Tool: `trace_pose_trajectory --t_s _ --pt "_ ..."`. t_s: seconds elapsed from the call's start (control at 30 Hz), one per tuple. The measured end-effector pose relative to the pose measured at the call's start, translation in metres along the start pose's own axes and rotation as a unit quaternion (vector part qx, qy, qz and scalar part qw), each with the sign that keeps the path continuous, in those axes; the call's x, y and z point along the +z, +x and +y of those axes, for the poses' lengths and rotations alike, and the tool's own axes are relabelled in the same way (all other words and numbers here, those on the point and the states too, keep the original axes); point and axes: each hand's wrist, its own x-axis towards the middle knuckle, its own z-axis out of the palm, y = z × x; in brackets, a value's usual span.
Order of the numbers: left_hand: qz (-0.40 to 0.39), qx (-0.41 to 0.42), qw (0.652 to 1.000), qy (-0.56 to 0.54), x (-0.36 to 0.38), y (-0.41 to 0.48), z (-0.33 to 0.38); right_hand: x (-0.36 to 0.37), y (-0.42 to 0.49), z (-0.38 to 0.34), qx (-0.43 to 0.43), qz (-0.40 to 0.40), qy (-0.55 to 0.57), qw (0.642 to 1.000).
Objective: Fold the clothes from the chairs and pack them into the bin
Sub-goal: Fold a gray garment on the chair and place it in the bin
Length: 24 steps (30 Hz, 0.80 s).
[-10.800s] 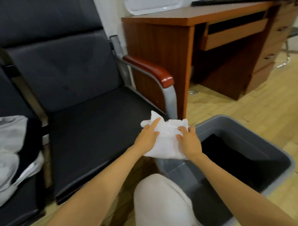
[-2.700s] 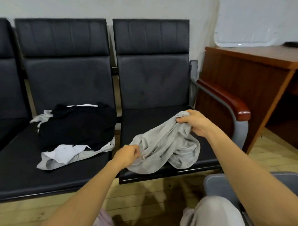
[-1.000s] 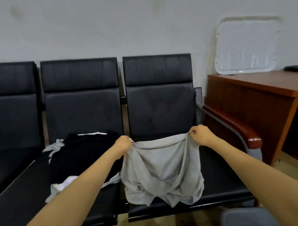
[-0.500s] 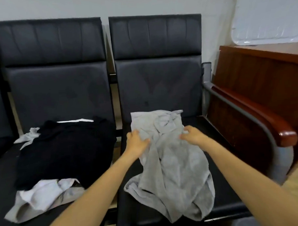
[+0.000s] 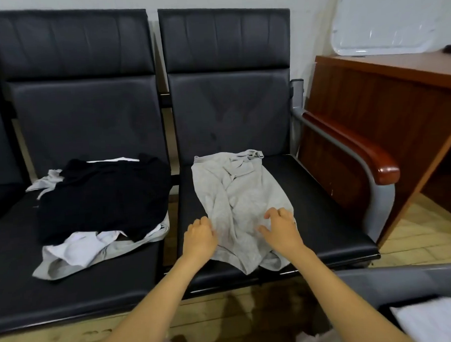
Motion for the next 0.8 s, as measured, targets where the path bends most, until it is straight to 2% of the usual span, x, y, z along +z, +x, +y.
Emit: trace_pose_trajectory --t_s 0.13,0.2,0.3,0.4,0.47,0.5,0.6,0.67,0.77,0.8 --pt "0.05 0.034 0.996 0.069 0.008 -0.011 0.009 -0.002 -0.006 0.02 0.101 0.069 -0.031 0.992" --pt "0.035 0.045 0.997 0.048 0.013 -0.013 0.018 -0.007 -0.003 0.034 0.165 0.081 -0.019 0.983" --pt "-0.034 0.005 0.999 0.029 0.022 -0.012 0.027 -0.011 0.002 0.048 0.227 0.027 -0.022 0.973" --pt "-0.026 -0.005 0.999 0.038 0.029 -0.006 0.025 -0.008 0.005 0.054 0.211 -0.001 -0.018 0.977" --pt "-0.038 -0.001 0.997 -0.067 0.029 0.0 0.025 -0.006 0.008 0.053 0.192 0.014 0.019 0.981" --pt "-0.051 -0.009 0.987 -0.152 0.026 0.002 0.026 -0.006 0.009 0.052 0.19 0.032 0.081 0.978" --pt "-0.043 -0.06 0.911 -0.405 0.005 0.005 0.028 -0.016 0.009 0.042 0.206 0.07 0.323 0.921" --pt "-0.059 -0.082 0.874 -0.475 -0.007 0.004 0.026 -0.021 0.009 0.038 0.213 0.066 0.392 0.893" --pt "-0.04 -0.104 0.855 -0.506 -0.016 0.007 0.021 -0.03 0.006 0.029 0.2 0.046 0.469 0.859" --pt "-0.019 -0.116 0.823 -0.556 -0.02 0.01 0.018 -0.035 0.005 0.026 0.187 0.043 0.512 0.837"
